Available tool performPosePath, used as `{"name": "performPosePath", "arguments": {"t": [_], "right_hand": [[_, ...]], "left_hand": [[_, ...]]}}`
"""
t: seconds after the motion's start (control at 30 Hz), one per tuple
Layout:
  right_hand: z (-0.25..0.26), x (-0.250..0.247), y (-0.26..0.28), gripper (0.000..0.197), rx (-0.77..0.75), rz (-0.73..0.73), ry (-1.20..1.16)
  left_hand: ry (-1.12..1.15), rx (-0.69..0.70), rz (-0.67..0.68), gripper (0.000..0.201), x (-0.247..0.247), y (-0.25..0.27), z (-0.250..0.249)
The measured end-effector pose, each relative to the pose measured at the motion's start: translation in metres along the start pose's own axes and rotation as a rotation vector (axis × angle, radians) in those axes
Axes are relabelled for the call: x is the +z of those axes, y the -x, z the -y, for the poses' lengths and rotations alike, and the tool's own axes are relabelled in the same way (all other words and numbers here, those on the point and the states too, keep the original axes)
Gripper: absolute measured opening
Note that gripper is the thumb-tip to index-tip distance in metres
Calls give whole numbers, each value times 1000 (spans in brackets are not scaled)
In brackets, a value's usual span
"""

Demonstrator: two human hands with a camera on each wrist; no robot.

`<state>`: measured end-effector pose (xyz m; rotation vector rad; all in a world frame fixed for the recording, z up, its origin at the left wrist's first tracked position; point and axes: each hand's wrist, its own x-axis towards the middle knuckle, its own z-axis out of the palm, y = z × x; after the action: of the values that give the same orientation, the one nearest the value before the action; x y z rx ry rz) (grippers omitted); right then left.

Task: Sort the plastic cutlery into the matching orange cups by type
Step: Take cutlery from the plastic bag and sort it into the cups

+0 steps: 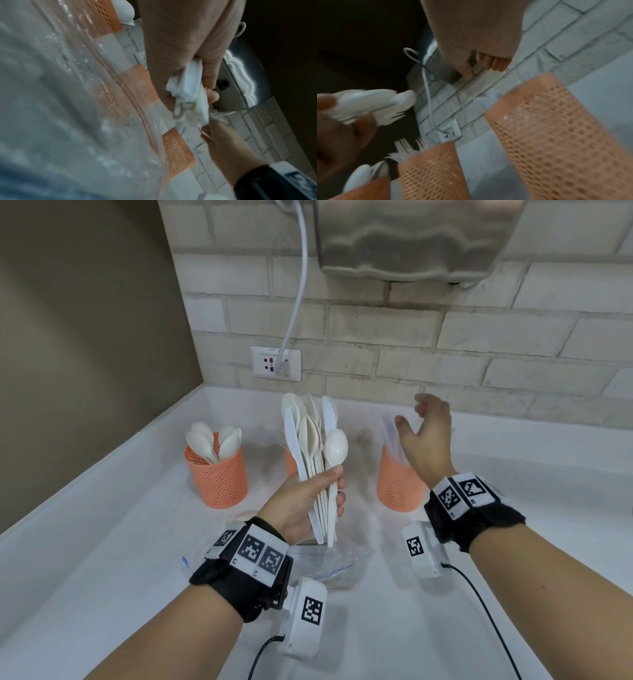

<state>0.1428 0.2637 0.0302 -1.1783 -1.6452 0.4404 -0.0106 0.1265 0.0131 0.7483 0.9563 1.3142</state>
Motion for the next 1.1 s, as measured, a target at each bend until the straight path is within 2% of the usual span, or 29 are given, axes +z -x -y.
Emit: {"name": "performPosePath", "arguments": {"t": [0.07, 0.1, 0.13, 0.2, 0.27, 0.43, 0.53, 0.6, 0.67, 0.8, 0.87, 0.93, 1.1], "right_hand": [[20, -3, 7, 22, -106, -16, -70], [32, -2, 11, 13, -95, 67, -129], [43, -1, 16, 14, -47, 192, -174], [58, 4, 25, 27, 80, 405, -206], [66, 8, 32, 30, 152, 467, -223], [74, 7, 34, 12, 295, 467, -346], [79, 8, 34, 14, 336, 494, -399], [80, 10, 30, 20, 297, 402, -371], [82, 7, 25, 15, 224, 291, -397], [90, -2, 18, 11, 113, 183, -652], [94, -5, 19, 10, 47, 157, -708], [97, -6, 20, 12, 26, 173, -741], [96, -2, 21, 12, 156, 318, -803]], "left_hand": [[-24, 4, 14, 6, 2, 1, 2], [-41, 10, 13, 10, 2, 1, 3], [-53, 15, 9, 12, 4, 1, 3], [-56, 11, -7, 12, 7, 0, 4], [-78, 3, -33, 10, 10, 1, 5], [-150, 1, -38, 13, 8, 4, 6], [-164, 0, -40, 17, 7, 6, 7], [-134, -6, -34, 11, 7, 7, 7], [-124, -6, -20, 8, 6, 8, 6], [-167, 7, -16, 7, 4, 8, 5], [-170, 1, -21, 7, 4, 8, 6], [-168, -7, -30, 8, 4, 8, 8], [-189, -16, -57, 8, 2, 10, 16]]}}
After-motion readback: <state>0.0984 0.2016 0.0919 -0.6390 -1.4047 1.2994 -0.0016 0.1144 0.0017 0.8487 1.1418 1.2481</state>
